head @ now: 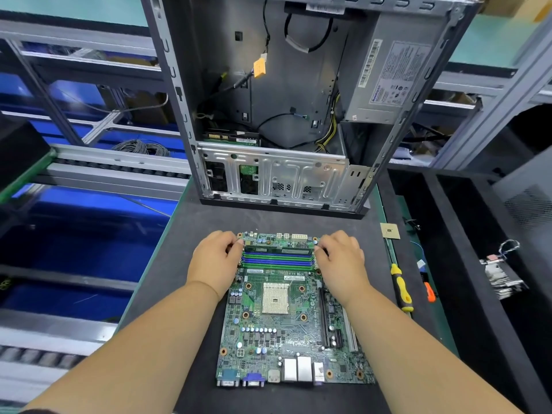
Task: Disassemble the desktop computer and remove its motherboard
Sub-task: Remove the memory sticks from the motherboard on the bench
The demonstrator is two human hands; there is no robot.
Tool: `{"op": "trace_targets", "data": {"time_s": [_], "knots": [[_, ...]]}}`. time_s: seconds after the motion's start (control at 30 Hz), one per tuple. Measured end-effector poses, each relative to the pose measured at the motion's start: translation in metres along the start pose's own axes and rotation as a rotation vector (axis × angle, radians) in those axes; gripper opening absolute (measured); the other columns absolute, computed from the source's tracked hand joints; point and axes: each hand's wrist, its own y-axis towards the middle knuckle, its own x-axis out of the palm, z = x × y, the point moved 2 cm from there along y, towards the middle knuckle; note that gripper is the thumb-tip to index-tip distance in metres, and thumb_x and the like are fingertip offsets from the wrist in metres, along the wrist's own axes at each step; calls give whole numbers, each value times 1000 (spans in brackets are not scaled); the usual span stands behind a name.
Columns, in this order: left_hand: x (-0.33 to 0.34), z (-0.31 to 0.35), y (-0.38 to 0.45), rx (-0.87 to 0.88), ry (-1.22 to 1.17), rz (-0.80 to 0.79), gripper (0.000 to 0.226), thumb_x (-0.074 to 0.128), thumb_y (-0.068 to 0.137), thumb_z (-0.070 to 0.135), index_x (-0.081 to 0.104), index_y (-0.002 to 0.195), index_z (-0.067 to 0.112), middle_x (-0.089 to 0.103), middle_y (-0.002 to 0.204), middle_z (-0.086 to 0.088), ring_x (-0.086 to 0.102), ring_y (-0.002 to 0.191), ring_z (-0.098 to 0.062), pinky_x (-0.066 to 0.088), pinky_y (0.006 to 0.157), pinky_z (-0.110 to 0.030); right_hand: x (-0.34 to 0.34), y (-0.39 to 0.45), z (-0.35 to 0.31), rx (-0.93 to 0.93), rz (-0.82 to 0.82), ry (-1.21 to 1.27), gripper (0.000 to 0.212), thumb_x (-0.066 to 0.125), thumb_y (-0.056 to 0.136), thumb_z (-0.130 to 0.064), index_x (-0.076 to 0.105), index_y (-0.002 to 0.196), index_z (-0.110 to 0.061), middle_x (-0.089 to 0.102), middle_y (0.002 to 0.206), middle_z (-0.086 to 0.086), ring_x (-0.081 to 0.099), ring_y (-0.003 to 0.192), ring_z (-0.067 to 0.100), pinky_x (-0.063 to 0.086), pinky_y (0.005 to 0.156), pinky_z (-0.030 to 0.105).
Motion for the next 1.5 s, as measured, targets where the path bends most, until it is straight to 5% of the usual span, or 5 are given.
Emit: {"op": "trace_targets", "data": {"time_s": [0.37, 1.03, 1.2, 1.3, 1.5], "knots": [[4, 5, 2, 73, 193, -9, 29, 43, 99, 19, 40, 70, 18, 40, 72, 4, 41, 75, -22, 37, 73, -36, -1, 1, -3, 7, -32, -75, 22, 40, 101, -26, 60, 97, -18, 46, 104, -1, 37, 99, 23, 33, 86, 37], [8, 2, 3, 53, 242, -16, 25, 37, 100, 22, 44, 76, 18, 46, 81, 2, 48, 82, -25, 39, 81, -39, -5, 2, 1, 65, 29, 188, 13, 52, 96, -21, 49, 83, -19, 51, 93, -3, 39, 95, 20, 39, 89, 43], [7, 1, 3, 77, 223, -2, 25, 40, 100, 20, 42, 74, 19, 44, 78, 3, 43, 77, -22, 37, 76, -37, -5, -7, -6, -122, 79, 131, 9, 55, 93, -42, 56, 100, -36, 52, 99, -18, 40, 98, 9, 25, 86, 32], [8, 2, 3, 74, 233, 5, 26, 40, 99, 19, 42, 74, 18, 43, 78, 3, 41, 76, -21, 36, 76, -37, -1, -6, -14, -252, 69, -44, 14, 60, 93, -34, 67, 105, -32, 59, 103, -14, 46, 99, 16, 22, 85, 31], [6, 1, 4, 46, 197, 8, 26, 42, 97, 13, 45, 71, 13, 45, 76, -2, 48, 79, -29, 37, 75, -36, -1, -4, -14, -241, 72, 12, 13, 63, 93, -25, 72, 102, -24, 62, 99, -6, 49, 96, 23, 28, 85, 32]]}}
